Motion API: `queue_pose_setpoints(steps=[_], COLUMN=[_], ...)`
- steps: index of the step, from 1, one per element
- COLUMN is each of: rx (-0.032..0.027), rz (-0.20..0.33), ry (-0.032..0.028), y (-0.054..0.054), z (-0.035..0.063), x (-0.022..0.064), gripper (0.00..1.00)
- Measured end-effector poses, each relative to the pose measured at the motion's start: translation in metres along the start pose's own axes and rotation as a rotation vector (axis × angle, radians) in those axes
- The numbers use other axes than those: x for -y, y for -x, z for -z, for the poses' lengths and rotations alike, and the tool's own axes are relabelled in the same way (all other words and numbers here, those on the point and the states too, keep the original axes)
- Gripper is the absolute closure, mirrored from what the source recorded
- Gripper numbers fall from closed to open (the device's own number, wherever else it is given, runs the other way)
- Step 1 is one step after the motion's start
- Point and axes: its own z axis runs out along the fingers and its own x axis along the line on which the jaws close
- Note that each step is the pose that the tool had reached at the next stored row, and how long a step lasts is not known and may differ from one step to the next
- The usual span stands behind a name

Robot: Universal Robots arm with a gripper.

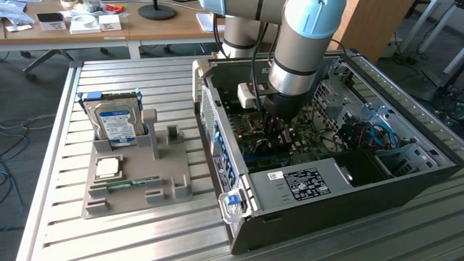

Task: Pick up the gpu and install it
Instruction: 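Insert the gpu into the slot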

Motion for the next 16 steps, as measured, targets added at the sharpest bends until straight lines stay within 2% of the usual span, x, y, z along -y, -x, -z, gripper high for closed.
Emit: queue_pose_setpoints(steps=[16], rx=[0.001], rz=[0.0], ry=[-0.0006], y=[0.0], z=[-0.0032], x=[-0.0012], gripper=[0.73])
